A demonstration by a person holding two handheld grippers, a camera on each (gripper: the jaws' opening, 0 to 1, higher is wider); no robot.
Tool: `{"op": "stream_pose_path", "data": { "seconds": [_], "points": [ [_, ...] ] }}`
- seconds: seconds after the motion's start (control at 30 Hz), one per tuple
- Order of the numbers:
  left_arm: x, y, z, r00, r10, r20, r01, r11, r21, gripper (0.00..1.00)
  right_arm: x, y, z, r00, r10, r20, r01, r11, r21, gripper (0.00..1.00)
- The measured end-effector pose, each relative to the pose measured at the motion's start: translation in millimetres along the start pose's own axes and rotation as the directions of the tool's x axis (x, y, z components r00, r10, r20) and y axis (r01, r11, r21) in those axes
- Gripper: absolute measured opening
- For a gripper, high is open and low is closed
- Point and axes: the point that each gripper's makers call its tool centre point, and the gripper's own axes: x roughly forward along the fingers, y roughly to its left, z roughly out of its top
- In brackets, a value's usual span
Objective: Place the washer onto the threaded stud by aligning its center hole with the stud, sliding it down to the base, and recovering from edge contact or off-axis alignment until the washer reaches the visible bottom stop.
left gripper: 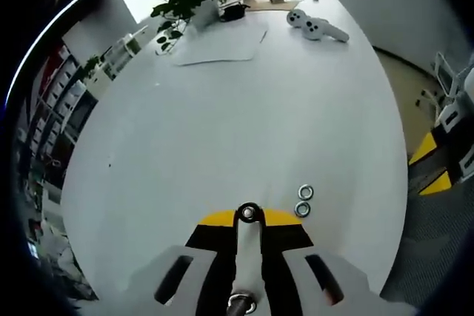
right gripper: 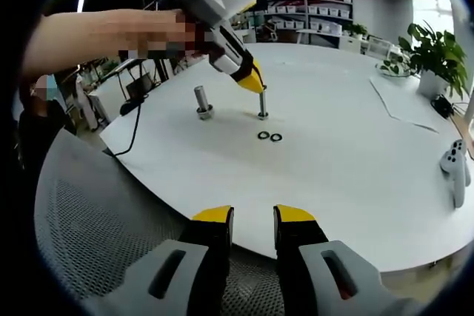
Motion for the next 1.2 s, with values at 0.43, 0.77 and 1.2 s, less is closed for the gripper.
{"op": "stream_pose_path", "data": {
  "seconds": [0.43, 0.77, 1.2],
  "points": [
    [19, -5.5, -11.6, 0.999, -0.023, -0.043, 0.022, 0.999, -0.024, 0.08, 0, 0, 0.4, 1.0, 0.003, 0.004, -0.003, 1.0, 0.0, 0.24],
    [35, -7.4, -19.6, 0.997, -0.04, -0.073, 0.037, 0.999, -0.033, 0.08, 0, 0, 1.2, 1.0, 0.002, 0.01, -0.002, 1.0, 0.002, 0.24],
    [43, -11.7, -29.8, 0.992, -0.077, -0.1, 0.072, 0.996, -0.049, 0.16, 0, 0, 1.5, 1.0, 0.003, 0.01, -0.003, 1.0, 0.003, 0.24]
  ]
}}
